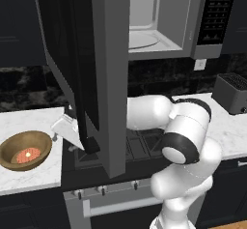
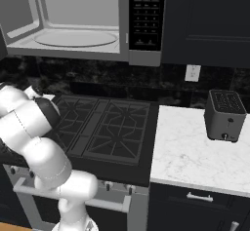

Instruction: Open the microwave, place the bowl with waffle inside the microwave, then close the microwave door and turn it on.

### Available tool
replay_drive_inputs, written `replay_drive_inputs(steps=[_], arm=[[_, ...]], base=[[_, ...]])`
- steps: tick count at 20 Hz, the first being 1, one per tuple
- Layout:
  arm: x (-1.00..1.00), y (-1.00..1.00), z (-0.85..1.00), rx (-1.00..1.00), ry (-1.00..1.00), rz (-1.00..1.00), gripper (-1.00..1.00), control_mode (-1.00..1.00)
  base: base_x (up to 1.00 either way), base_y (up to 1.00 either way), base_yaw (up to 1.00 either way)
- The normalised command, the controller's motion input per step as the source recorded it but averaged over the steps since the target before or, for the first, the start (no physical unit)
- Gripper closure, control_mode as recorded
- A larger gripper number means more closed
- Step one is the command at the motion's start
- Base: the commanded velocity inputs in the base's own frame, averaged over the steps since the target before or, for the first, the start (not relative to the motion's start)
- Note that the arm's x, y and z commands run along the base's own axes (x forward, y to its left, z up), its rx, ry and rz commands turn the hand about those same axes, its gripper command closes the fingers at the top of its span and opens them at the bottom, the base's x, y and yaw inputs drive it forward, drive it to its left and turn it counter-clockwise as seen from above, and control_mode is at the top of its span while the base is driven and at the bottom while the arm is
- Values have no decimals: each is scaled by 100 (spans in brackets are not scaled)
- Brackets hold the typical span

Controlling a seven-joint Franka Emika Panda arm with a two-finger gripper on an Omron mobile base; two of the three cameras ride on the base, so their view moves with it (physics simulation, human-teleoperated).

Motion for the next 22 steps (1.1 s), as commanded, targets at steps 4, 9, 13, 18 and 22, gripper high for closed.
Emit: replay_drive_inputs(steps=[4,9,13,18,22], arm=[[23,28,-23,0,-4,0,-100,-100],[30,13,-32,0,-1,0,-100,-100],[29,26,-30,0,-5,0,-100,-100],[28,31,-20,0,-3,0,-100,-100],[26,23,-25,0,0,0,-100,-100]], base=[[0,0,0],[0,0,0],[0,0,0],[0,0,0],[0,0,0]])
